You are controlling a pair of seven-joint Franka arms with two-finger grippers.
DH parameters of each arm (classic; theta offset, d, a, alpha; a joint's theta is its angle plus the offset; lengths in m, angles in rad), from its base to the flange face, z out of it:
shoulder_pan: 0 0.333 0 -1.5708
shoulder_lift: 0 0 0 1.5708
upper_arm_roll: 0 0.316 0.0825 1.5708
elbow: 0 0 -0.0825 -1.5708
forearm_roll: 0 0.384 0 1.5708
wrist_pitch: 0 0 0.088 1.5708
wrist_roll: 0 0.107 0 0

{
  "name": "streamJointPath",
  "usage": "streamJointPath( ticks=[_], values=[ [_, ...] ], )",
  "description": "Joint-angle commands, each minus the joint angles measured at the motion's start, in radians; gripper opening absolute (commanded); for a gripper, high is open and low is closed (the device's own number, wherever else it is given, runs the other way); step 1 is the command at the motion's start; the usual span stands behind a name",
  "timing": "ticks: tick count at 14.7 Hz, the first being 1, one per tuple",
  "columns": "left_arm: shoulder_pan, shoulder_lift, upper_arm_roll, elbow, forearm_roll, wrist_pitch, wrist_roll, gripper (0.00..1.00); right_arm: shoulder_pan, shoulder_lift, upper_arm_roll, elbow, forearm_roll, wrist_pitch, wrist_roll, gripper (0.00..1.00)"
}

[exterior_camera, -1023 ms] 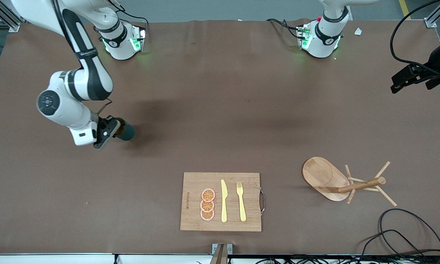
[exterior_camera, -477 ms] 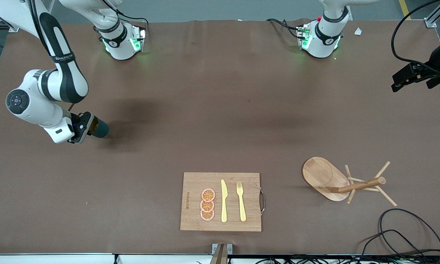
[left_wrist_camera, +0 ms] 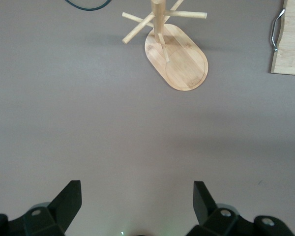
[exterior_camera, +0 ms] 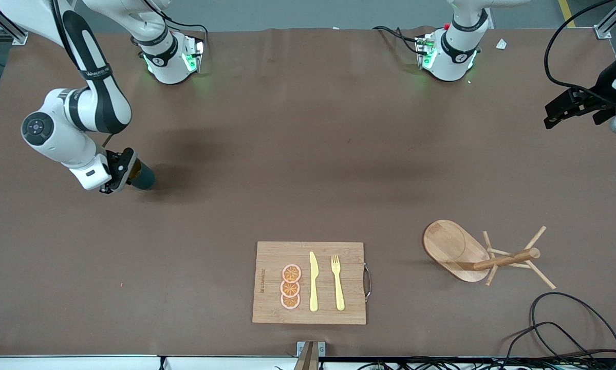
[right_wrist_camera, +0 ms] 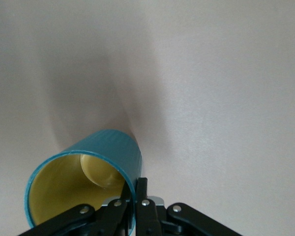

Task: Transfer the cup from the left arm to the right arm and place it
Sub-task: 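Carry the teal mug sideways with the right gripper and lower it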

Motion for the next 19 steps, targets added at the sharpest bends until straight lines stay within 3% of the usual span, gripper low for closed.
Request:
streamJointPath(
  ticks=[1,5,7,12,13,14,15,16,19],
  values=[
    [0.003,-0.016,-0.02,-0.014,-0.022,0.003,0.001,1.0,-0.023,-0.046,0.017,-0.063,-0.018,0.034,-0.041,0.0],
    [0.003,-0.019,-0.051,-0.022,-0.025,-0.002,0.0,1.0,-0.039,-0.043,0.018,-0.063,-0.018,0.042,-0.098,0.01],
    [0.009,-0.027,-0.068,-0.042,-0.025,0.0,0.0,1.0,-0.04,-0.04,0.018,-0.055,-0.018,0.042,-0.104,0.11],
    [0.008,-0.027,-0.068,-0.042,-0.048,0.012,0.0,1.0,-0.037,-0.04,0.02,-0.054,-0.018,0.043,-0.145,0.08],
    [0.008,-0.027,-0.068,-0.042,-0.048,0.012,0.0,1.0,-0.034,-0.04,0.02,-0.048,-0.018,0.042,-0.144,0.14],
    [0.008,-0.027,-0.068,-0.042,-0.048,0.01,0.004,1.0,-0.036,-0.04,0.02,-0.04,-0.018,0.039,-0.145,0.6],
    [0.009,-0.027,-0.068,-0.042,-0.047,0.009,0.015,1.0,-0.036,-0.04,0.018,-0.034,-0.018,0.03,-0.144,0.93],
    [0.011,-0.027,-0.068,-0.042,-0.047,0.009,0.016,1.0,-0.037,-0.04,0.02,-0.025,-0.018,0.019,-0.142,1.0],
    [0.015,-0.029,-0.068,-0.04,-0.047,0.007,0.015,1.0,-0.034,-0.047,0.02,0.053,-0.007,-0.141,-0.127,1.0]
  ],
)
